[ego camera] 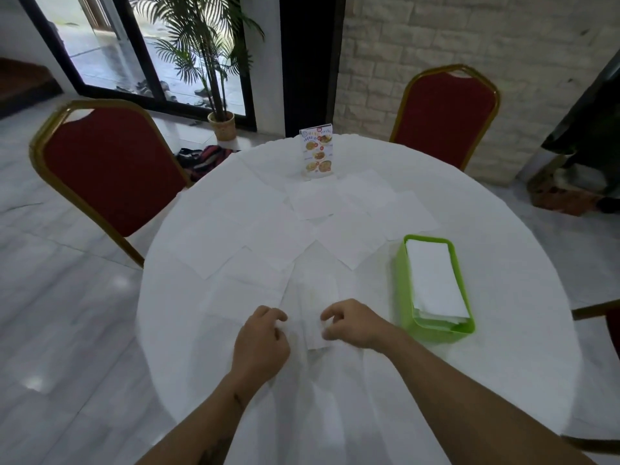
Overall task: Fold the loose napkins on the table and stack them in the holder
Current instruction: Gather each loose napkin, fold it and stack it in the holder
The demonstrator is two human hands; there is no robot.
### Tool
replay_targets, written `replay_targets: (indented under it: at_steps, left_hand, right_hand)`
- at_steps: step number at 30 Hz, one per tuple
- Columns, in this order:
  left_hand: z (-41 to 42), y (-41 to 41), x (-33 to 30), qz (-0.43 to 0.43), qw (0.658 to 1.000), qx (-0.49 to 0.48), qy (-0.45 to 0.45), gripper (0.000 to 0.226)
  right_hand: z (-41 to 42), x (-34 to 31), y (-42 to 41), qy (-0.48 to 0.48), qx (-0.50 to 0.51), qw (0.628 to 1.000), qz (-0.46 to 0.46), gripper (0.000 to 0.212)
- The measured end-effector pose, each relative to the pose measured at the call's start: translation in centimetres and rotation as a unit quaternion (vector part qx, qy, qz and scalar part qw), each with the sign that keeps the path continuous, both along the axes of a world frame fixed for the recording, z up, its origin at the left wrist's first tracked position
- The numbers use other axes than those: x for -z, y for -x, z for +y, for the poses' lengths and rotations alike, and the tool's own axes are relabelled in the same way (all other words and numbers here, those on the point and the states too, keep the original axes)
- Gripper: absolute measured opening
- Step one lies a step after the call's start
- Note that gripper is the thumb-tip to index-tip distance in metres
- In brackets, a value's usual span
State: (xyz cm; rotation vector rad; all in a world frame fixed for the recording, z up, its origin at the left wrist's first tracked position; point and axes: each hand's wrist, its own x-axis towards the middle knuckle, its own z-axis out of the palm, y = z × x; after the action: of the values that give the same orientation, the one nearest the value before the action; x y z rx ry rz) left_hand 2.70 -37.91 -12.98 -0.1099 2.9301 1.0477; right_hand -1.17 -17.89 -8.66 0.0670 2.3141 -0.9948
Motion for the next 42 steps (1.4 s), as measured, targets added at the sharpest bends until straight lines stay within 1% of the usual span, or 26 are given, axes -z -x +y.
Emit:
replay_targets:
  at_steps: [2, 4, 6, 8, 9, 11, 13, 15, 16, 17, 19, 21, 23, 25, 29, 33, 35, 38, 40, 42]
  left_hand:
    - [-0.1, -0.1, -0.1, -0.021, 1.0, 0.02, 0.012, 0.033]
    - [0.1, -0.1, -0.2, -0.036, 0.996, 0.072, 0.028, 0.041]
    - [0.5, -0.3, -0.2, -0.037, 0.987, 0.145, 0.066, 0.05]
    - [0.7, -0.8, 0.1, -0.046, 0.97, 0.209, 0.117, 0.056]
    - [0.8, -1.0, 0.3, -0.05, 0.962, 0.228, 0.139, 0.058]
    - [0.7, -1.4, 0.8, -0.043, 0.957, 0.239, 0.161, 0.062]
    - [0.7, -1.6, 1.1, -0.026, 0.958, 0.234, 0.162, 0.064]
    - [0.7, -1.5, 1.1, -0.016, 0.959, 0.235, 0.155, 0.063]
    - [0.6, -1.4, 1.2, -0.015, 0.961, 0.235, 0.148, 0.063]
    - [0.6, -1.4, 1.1, -0.013, 0.963, 0.232, 0.139, 0.062]
    - [0.6, -1.3, 1.0, -0.009, 0.968, 0.22, 0.122, 0.061]
    - [0.6, -1.4, 0.8, -0.005, 0.975, 0.199, 0.101, 0.059]
    - [0.7, -1.6, 0.6, -0.005, 0.982, 0.17, 0.085, 0.056]
    - [0.7, -1.9, 0.6, -0.011, 0.986, 0.151, 0.076, 0.053]
    - [0.6, -2.0, 0.5, -0.037, 0.989, 0.132, 0.054, 0.053]
    - [1.7, -1.2, -1.3, -0.018, 0.995, 0.1, -0.005, 0.048]
    - [2.9, -0.1, -2.8, -0.005, 0.996, 0.076, -0.043, 0.045]
    - [5.6, 1.7, -4.8, 0.02, 0.994, 0.068, -0.089, 0.046]
    - [7.8, 2.6, -6.1, 0.041, 0.99, 0.079, -0.111, 0.048]
    - [10.0, 3.2, -7.2, 0.059, 0.986, 0.098, -0.122, 0.048]
  right_hand:
    - [-0.1, 0.6, -0.2, -0.012, 0.054, 0.998, 0.009, 0.054]
    - [-0.3, 1.1, -0.3, -0.069, 0.094, 0.993, 0.034, 0.06]
    - [-0.8, 1.4, -0.5, -0.125, 0.109, 0.985, 0.042, 0.057]
    - [-1.6, 1.7, -0.6, -0.133, 0.134, 0.981, 0.049, 0.051]
    - [-2.1, 1.9, -0.5, -0.114, 0.155, 0.98, 0.048, 0.048]
    - [-3.0, 2.2, 0.0, -0.031, 0.209, 0.977, 0.022, 0.047]
    - [-3.5, 2.4, 0.4, 0.057, 0.256, 0.964, -0.034, 0.059]
    - [-3.7, 2.6, 0.7, 0.099, 0.286, 0.95, -0.071, 0.067]
    - [-3.6, 2.8, 0.8, 0.107, 0.294, 0.947, -0.078, 0.066]
    - [-3.6, 2.9, 0.8, 0.11, 0.299, 0.944, -0.082, 0.059]
    - [-3.5, 2.9, 0.8, 0.11, 0.297, 0.945, -0.083, 0.035]
    - [-3.4, 3.2, 0.8, 0.1, 0.295, 0.947, -0.073, 0.023]
    - [-3.3, 3.2, 0.6, 0.083, 0.283, 0.954, -0.053, 0.018]
    - [-3.2, 2.8, 0.5, 0.056, 0.263, 0.963, -0.023, 0.005]
    - [-2.6, 2.2, 0.3, 0.035, 0.244, 0.968, 0.037, 0.017]
    - [-1.6, 0.4, 0.0, 0.017, 0.191, 0.973, 0.126, 0.026]
    - [-0.6, -1.4, 0.1, 0.014, 0.166, 0.97, 0.178, 0.033]
    - [2.1, -4.8, 0.6, 0.018, 0.168, 0.954, 0.249, 0.037]
    - [4.7, -6.8, 0.9, 0.0, 0.181, 0.943, 0.28, 0.037]
    - [7.8, -7.9, 1.2, -0.005, 0.226, 0.931, 0.286, 0.031]
